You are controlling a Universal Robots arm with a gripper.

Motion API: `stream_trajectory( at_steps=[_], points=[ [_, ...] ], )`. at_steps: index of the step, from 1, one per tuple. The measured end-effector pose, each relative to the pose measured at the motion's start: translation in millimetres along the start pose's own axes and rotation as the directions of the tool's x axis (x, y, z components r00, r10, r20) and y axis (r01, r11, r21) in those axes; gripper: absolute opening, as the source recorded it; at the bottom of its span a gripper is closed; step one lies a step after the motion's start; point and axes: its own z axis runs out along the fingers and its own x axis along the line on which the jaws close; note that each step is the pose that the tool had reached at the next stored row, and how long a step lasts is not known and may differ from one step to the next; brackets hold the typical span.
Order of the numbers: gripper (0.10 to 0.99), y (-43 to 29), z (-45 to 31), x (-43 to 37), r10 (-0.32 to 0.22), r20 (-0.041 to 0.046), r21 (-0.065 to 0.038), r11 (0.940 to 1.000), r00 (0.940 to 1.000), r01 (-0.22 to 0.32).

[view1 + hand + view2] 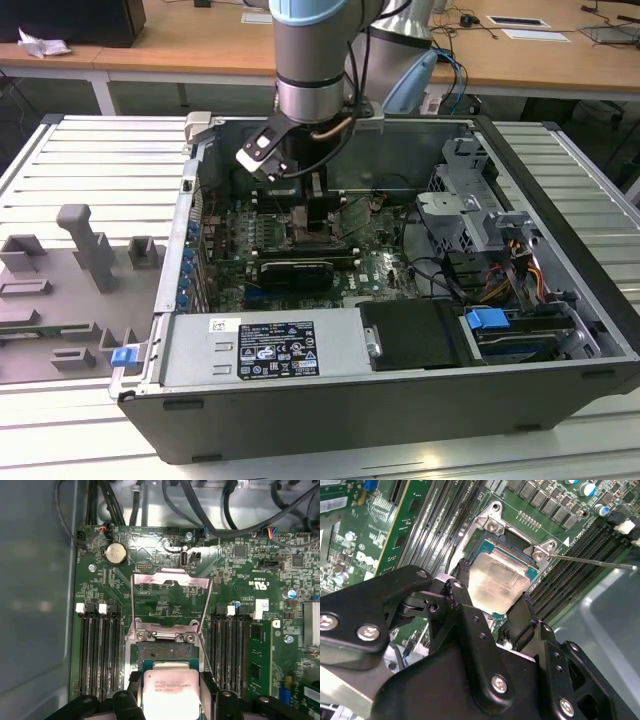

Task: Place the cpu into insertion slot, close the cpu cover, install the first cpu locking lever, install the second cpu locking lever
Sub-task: 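Place the cpu into insertion slot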

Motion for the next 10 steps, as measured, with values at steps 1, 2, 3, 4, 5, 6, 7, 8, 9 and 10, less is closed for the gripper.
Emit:
stream_trajectory(
  at_steps=[1,2,3,4,5,6,7,8,9,10],
  points=[
    [0.541,-0.1,1.7,0.0,0.003,0.0002,0.000,1.0000,1.0000,-0.003],
    [0.541,-0.1,2.9,0.0,0.004,0.0004,0.000,1.0000,1.0000,-0.004],
    [0.541,0.0,3.9,0.0,0.004,0.0004,0.000,1.0000,1.0000,-0.004],
    [0.541,3.7,5.6,0.5,0.004,0.0005,0.000,1.0000,1.0000,-0.004],
    [0.541,4.1,7.4,0.7,0.004,0.0005,0.000,1.0000,1.0000,-0.004],
    [0.541,4.0,9.2,0.8,0.003,0.0005,0.000,1.0000,1.0000,-0.003],
    [0.541,3.7,13.0,0.8,-0.001,0.0003,0.000,1.0000,1.0000,0.001],
    [0.541,3.6,15.4,0.8,-0.001,0.0002,0.000,1.0000,1.0000,0.001],
    [0.541,3.5,16.6,0.9,0.005,0.0005,0.000,1.0000,1.0000,-0.005],
    [0.541,3.5,17.0,0.8,0.011,0.0010,0.000,0.9999,0.9999,-0.011]
  ],
)
